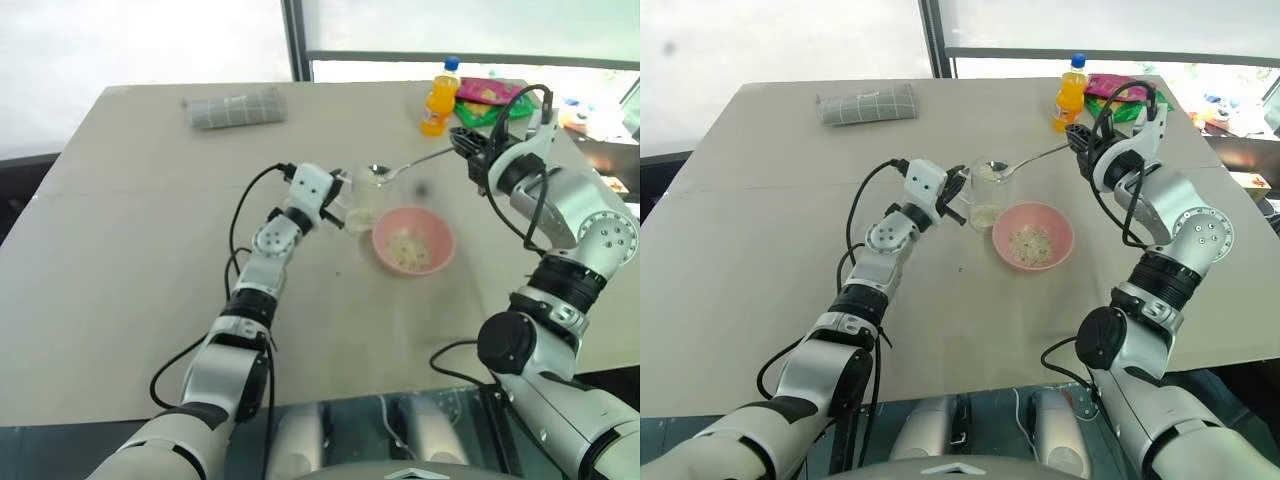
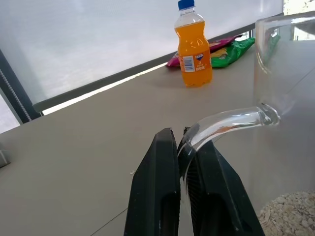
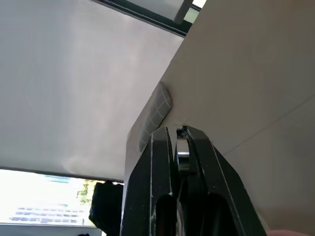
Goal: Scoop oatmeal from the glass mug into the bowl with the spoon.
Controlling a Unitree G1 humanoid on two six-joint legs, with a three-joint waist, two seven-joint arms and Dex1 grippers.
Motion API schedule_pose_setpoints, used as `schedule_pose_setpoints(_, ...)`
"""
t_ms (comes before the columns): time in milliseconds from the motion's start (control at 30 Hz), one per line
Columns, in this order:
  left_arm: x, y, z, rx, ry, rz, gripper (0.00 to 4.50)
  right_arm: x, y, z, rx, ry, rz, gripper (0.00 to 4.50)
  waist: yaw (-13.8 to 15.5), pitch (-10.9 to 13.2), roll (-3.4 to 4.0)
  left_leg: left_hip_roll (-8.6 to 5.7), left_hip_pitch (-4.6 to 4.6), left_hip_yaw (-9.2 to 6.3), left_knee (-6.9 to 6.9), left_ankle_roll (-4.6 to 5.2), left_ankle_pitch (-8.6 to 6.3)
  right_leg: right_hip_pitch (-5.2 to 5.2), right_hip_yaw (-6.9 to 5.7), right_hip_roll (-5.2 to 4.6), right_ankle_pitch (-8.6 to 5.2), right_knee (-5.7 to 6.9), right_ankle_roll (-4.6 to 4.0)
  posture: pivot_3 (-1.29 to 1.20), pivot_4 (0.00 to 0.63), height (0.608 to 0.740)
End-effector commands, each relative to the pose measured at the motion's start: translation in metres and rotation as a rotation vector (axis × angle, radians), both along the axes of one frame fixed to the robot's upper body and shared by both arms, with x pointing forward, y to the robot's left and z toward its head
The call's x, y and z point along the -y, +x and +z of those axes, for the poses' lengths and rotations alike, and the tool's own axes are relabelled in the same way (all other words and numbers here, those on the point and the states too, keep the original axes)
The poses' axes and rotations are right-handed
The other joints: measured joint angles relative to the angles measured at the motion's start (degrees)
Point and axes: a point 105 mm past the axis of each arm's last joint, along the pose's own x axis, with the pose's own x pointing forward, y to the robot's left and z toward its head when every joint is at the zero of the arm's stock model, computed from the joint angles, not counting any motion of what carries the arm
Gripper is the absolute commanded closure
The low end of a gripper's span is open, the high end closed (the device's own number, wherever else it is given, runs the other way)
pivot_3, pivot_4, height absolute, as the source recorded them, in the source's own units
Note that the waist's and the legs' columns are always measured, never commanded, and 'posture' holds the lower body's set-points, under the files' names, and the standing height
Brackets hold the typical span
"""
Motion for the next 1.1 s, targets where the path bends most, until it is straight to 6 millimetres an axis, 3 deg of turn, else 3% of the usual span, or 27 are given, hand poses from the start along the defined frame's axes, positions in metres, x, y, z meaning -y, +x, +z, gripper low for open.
schedule_pose_setpoints(33, -0.006, -0.002, -0.004, 0.000, -0.001, 0.009, 4.39, 0.008, -0.003, 0.009, 0.019, 0.026, -0.025, 4.50, 0.0, 0.0, 0.00, 0.00, 0.00, 0.00, 0.00, 0.00, 0.00, 0.00, 0.00, 0.00, 0.00, 0.00, 0.00, 0.00, 0.150, 0.740)
schedule_pose_setpoints(333, -0.021, -0.002, -0.007, -0.009, -0.019, 0.054, 4.39, 0.019, -0.023, 0.033, 0.096, 0.060, 0.008, 4.50, -0.2, 0.0, 0.00, 0.03, -0.01, 0.02, -0.01, 0.01, 0.00, -0.01, 0.02, 0.01, 0.00, -0.02, 0.00, 0.00, 0.150, 0.740)
schedule_pose_setpoints(600, -0.034, -0.001, -0.010, -0.016, -0.007, 0.090, 4.39, 0.034, -0.044, 0.022, 0.092, 0.012, 0.042, 4.50, -0.3, 0.0, 0.00, 0.05, 0.05, 0.05, -0.02, 0.02, -0.01, 0.00, 0.08, 0.03, 0.00, -0.02, 0.00, 0.00, 0.150, 0.740)
schedule_pose_setpoints(833, -0.040, -0.001, -0.010, -0.017, 0.000, 0.107, 4.39, 0.029, -0.045, 0.008, 0.096, -0.254, 0.025, 4.50, -0.5, 0.0, 0.01, 0.10, 0.10, 0.03, -0.02, 0.02, -0.01, 0.00, 0.17, 0.11, 0.00, 0.02, 0.00, 0.00, 0.150, 0.740)
schedule_pose_setpoints(1100, -0.043, -0.001, -0.010, -0.017, 0.007, 0.113, 4.39, 0.016, -0.044, 0.012, 0.253, -0.659, 0.046, 4.50, -0.3, 0.0, 0.00, 0.10, 0.08, 0.02, -0.01, 0.02, -0.01, -0.01, 0.19, 0.12, 0.00, -0.03, 0.00, 0.00, 0.150, 0.740)
